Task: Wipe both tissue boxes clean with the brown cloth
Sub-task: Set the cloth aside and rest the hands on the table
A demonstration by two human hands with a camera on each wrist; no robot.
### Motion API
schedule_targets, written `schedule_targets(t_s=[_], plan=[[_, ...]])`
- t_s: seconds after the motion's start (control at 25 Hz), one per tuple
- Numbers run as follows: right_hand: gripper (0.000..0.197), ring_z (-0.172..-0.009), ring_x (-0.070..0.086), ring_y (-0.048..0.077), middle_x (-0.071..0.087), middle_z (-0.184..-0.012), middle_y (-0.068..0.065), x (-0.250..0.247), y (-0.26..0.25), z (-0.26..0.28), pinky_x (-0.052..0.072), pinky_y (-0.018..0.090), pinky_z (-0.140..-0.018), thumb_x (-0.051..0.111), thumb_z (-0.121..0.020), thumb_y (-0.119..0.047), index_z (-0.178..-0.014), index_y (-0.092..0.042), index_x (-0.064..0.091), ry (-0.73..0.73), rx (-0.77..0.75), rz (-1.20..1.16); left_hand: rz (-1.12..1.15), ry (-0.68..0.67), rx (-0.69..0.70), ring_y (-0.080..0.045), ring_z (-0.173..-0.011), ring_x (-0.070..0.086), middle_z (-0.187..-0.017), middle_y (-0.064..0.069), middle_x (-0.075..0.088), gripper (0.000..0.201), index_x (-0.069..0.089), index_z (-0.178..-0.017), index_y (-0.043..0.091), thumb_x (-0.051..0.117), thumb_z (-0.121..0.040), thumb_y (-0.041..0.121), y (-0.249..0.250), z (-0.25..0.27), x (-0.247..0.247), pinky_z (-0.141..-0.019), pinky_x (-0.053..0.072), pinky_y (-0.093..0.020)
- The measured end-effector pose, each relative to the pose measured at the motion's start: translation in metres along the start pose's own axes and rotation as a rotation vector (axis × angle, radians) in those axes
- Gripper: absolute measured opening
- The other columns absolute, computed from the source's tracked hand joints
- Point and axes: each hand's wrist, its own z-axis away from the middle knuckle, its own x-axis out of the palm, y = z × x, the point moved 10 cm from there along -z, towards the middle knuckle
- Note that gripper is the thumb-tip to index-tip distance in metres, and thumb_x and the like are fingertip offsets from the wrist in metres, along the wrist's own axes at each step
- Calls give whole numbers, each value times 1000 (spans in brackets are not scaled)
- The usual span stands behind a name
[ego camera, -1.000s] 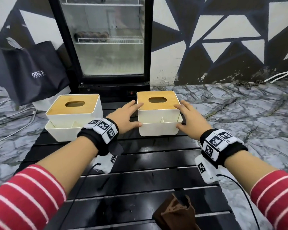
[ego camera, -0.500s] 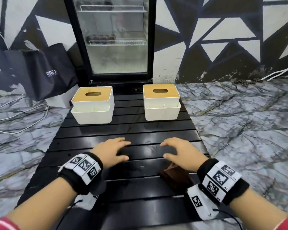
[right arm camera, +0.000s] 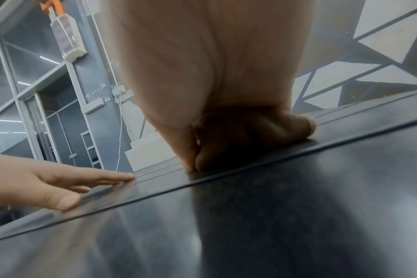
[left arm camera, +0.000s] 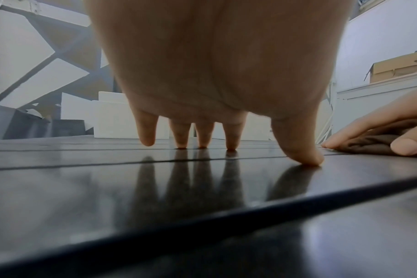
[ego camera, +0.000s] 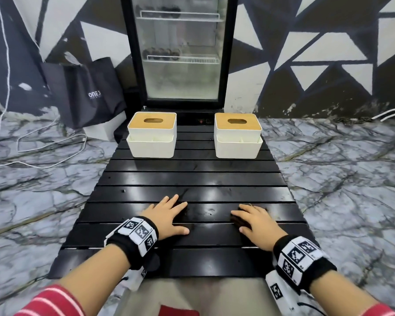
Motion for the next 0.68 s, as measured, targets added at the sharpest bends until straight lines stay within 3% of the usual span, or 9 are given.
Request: schedule_targets(t_s=[0.12, 0.28, 0.4, 0.56, 0.68], plan=[[48, -136, 20, 25, 23, -149, -9, 2, -3, 2, 26, 44, -110, 46, -92, -24, -137, -36, 33, 9, 3, 10, 8, -16, 0, -19, -146, -6, -159, 4, -9, 82, 4, -148, 37, 44, -84, 67, 1, 2, 2, -117, 12, -45], [41, -120, 39, 31, 44, -130, 3, -12, -18, 2, 38, 40, -100, 41, -89, -11, -126, -26, 48, 22, 11, 45, 30, -11, 5, -18, -146, -6, -159, 5, -9, 81, 2, -149, 37, 43, -85, 66, 5, 4, 3, -118, 10, -44], [37, -114, 49, 30, 54, -121, 7, -31, -63, -14, 37, 30, -99, 45, -87, -9, -120, -22, 55, 37, -97, -87, 54, 22, -13, -16, -146, -3, -159, 5, -5, 80, 1, -149, 36, 41, -86, 66, -3, 10, -4, -118, 11, -43], [39, -116, 47, 31, 52, -125, 6, -37, -132, -50, 35, 36, -103, 46, -87, -11, -123, -24, 53, 80, -231, -174, 75, 83, -125, -17, -146, -2, -159, 5, -4, 80, 3, -149, 34, 40, -86, 66, -49, 25, -18, -116, 10, -44], [40, -117, 44, 31, 50, -128, 6, -24, -179, -79, 33, 35, -104, 46, -87, -11, -124, -24, 52, 54, -281, -206, 122, 83, -276, -18, -146, -4, -159, 6, -6, 83, 1, -150, 33, 40, -85, 68, -101, 41, -13, -116, 10, -46]])
